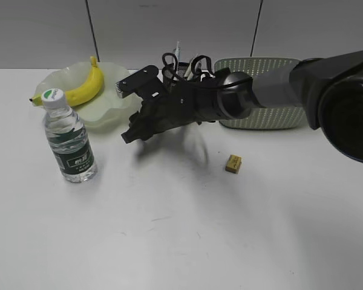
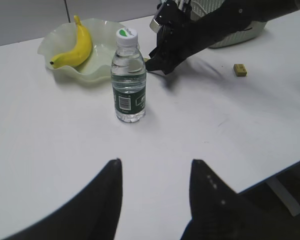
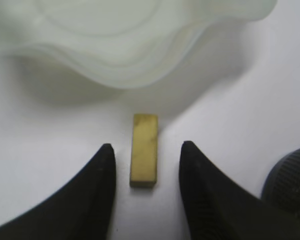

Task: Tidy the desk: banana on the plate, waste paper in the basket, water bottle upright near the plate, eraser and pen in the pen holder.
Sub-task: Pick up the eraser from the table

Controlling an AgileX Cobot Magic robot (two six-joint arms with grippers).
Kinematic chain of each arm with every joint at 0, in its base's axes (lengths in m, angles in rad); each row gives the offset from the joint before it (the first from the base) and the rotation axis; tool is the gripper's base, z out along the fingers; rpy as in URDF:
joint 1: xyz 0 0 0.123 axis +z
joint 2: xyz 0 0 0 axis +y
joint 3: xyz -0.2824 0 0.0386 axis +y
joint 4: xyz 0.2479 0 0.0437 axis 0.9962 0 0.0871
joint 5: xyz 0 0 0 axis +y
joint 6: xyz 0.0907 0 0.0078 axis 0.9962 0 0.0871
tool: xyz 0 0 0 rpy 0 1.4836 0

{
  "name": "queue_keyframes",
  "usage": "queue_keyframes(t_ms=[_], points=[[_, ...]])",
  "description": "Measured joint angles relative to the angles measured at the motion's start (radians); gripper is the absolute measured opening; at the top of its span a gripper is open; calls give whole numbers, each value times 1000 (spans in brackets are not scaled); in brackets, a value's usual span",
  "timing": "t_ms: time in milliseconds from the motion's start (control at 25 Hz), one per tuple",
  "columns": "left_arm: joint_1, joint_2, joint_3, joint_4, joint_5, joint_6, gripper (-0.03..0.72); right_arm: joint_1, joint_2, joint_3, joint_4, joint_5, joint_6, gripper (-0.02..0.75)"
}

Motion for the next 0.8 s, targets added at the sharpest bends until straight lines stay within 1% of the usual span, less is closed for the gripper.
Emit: queue_keyframes(t_ms=[240, 280, 320, 360, 400, 600, 800], points=[[0, 0, 0, 2, 0, 0, 331, 0, 29, -43, 0, 15, 0, 291], [0, 0, 0, 2, 0, 0, 331, 0, 31, -44, 1, 15, 0, 267], [0, 0, 0, 2, 0, 0, 331, 0, 31, -45, 1, 15, 0, 220], [0, 0, 0, 2, 0, 0, 331, 0, 31, -46, 1, 16, 0, 157], [0, 0, 0, 2, 0, 0, 331, 0, 31, -46, 1, 17, 0, 118], [0, 0, 0, 2, 0, 0, 331, 0, 28, -46, 1, 24, 0, 120], [0, 0, 0, 2, 0, 0, 331, 0, -24, -46, 0, 70, 0, 120]])
